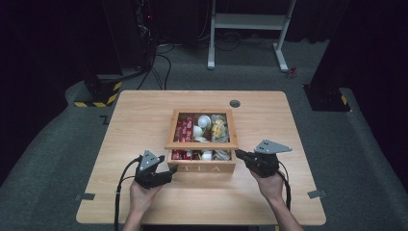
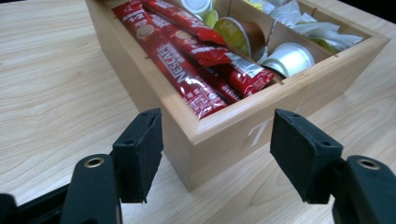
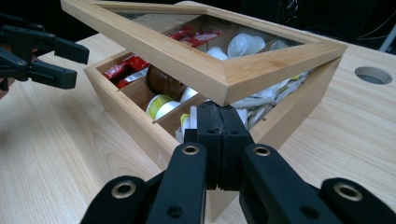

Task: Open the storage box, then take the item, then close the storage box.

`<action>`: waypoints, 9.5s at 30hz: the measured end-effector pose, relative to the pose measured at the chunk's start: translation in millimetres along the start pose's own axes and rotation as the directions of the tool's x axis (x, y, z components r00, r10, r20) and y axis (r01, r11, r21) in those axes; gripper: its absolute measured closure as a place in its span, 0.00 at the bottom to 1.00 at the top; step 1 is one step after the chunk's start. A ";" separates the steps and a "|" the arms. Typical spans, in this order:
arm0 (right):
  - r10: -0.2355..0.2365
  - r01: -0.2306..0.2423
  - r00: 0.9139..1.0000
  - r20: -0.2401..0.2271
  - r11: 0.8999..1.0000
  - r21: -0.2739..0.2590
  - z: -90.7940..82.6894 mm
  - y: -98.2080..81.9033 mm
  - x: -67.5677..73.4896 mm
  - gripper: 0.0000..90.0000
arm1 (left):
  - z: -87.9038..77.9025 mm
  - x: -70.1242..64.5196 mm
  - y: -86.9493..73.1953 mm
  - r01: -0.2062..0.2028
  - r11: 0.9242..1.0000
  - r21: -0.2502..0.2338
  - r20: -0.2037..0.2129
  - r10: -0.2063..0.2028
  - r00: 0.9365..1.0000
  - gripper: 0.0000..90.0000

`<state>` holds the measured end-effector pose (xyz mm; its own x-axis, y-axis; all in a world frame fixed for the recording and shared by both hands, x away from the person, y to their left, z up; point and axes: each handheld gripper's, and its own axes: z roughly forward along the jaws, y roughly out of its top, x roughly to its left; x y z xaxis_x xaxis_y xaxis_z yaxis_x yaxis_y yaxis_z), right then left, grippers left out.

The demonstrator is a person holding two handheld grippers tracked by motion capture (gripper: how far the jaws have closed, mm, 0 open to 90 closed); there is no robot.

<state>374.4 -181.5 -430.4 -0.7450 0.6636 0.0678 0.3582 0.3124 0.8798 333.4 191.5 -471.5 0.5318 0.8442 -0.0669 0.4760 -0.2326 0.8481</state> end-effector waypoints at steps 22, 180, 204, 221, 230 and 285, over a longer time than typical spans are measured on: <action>-0.003 0.003 1.000 0.005 1.000 -0.025 -5.3 22.4 -4.4 0.99 | 19.9 -22.4 32.6 -0.080 0.997 0.018 0.021 0.080 0.997 0.42; 0.022 -0.021 1.000 0.011 0.998 -0.060 -8.6 75.4 -20.8 0.97 | 11.8 -22.2 70.6 -0.092 0.996 0.004 0.018 0.092 0.996 0.66; 0.015 -0.015 1.000 0.003 0.999 -0.052 -3.8 77.0 -18.0 0.97 | -18.9 2.2 56.7 -0.033 0.999 -0.033 -0.033 0.031 0.999 0.66; 0.029 -0.030 1.000 -0.003 0.998 -0.058 -3.1 78.5 -18.0 0.97 | -32.0 21.0 45.7 0.036 0.999 -0.039 -0.044 -0.038 0.998 0.66; 0.027 -0.027 1.000 -0.004 0.998 -0.056 -2.8 80.4 -18.7 0.97 | -33.7 32.3 36.9 0.073 0.997 -0.034 -0.070 -0.075 0.995 0.66; 0.018 -0.019 1.000 -0.015 0.999 -0.048 2.4 82.7 -14.9 0.97 | -6.4 84.7 -5.0 0.193 0.981 -0.009 -0.201 -0.191 0.961 0.66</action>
<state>416.5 -164.0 -359.7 -0.7471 0.6585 0.0907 0.3444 0.2667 0.9002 371.6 267.3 -478.0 0.2792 0.9527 -0.1201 0.5633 -0.0612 0.8240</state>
